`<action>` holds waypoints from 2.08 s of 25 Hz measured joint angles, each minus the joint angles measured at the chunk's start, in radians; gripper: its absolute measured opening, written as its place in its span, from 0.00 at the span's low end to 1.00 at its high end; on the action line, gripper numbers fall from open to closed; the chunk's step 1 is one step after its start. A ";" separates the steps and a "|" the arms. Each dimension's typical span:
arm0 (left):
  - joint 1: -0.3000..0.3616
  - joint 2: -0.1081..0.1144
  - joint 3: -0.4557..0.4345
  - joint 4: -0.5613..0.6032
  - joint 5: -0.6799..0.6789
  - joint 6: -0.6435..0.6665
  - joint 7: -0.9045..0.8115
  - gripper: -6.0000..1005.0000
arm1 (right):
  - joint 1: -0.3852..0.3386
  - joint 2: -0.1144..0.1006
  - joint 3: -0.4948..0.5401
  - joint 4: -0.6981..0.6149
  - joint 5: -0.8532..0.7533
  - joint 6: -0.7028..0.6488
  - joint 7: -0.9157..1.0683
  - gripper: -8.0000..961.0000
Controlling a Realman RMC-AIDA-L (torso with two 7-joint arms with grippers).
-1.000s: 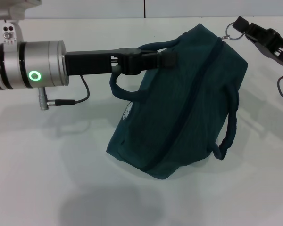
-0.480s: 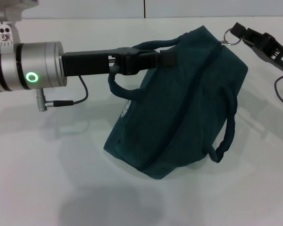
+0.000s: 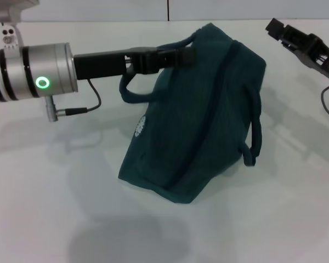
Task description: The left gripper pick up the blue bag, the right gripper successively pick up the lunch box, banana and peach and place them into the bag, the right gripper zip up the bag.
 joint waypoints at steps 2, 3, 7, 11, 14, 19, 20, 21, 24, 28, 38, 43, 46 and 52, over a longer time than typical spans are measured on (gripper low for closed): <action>-0.003 0.000 0.002 -0.001 0.000 -0.043 -0.004 0.04 | 0.000 -0.008 0.000 0.000 -0.001 0.001 0.003 0.20; -0.004 0.000 0.002 -0.002 0.000 -0.057 -0.005 0.04 | -0.001 -0.011 0.000 0.000 -0.001 0.001 0.003 0.24; -0.011 0.000 0.001 -0.004 -0.007 -0.105 -0.009 0.04 | -0.017 -0.018 0.007 0.000 0.003 0.004 0.002 0.42; -0.043 -0.001 0.000 -0.034 -0.024 -0.156 -0.009 0.06 | -0.039 -0.027 0.026 -0.001 0.002 0.000 -0.002 0.56; -0.049 -0.002 -0.002 -0.059 -0.063 -0.205 -0.006 0.07 | -0.047 -0.031 0.028 -0.003 -0.001 -0.013 -0.005 0.62; -0.042 -0.003 0.002 -0.080 -0.145 -0.222 0.062 0.08 | -0.068 -0.039 0.028 -0.007 -0.002 -0.039 -0.007 0.73; -0.039 -0.003 0.002 -0.081 -0.151 -0.223 0.068 0.09 | -0.070 -0.039 0.028 -0.007 -0.002 -0.042 -0.007 0.75; -0.037 -0.003 0.001 -0.081 -0.154 -0.223 0.069 0.09 | -0.072 -0.040 0.028 -0.007 -0.002 -0.046 -0.007 0.75; -0.030 -0.003 -0.002 -0.088 -0.168 -0.222 0.067 0.17 | -0.076 -0.045 0.028 -0.008 -0.003 -0.067 -0.010 0.75; 0.003 -0.003 0.001 -0.086 -0.227 -0.171 0.063 0.41 | -0.076 -0.052 0.022 -0.009 -0.009 -0.111 -0.047 0.75; 0.139 0.055 0.007 0.071 -0.277 0.134 0.056 0.78 | -0.077 -0.062 0.021 -0.058 -0.161 -0.347 -0.303 0.75; 0.203 0.079 0.008 0.120 -0.206 0.235 0.188 0.83 | -0.077 -0.057 0.020 -0.160 -0.362 -0.387 -0.391 0.75; 0.248 0.073 0.007 0.173 -0.156 0.256 0.235 0.87 | -0.077 -0.047 0.020 -0.221 -0.488 -0.406 -0.410 0.75; 0.298 0.076 0.007 0.179 -0.061 0.310 0.340 0.88 | -0.073 -0.019 0.022 -0.289 -0.634 -0.399 -0.412 0.75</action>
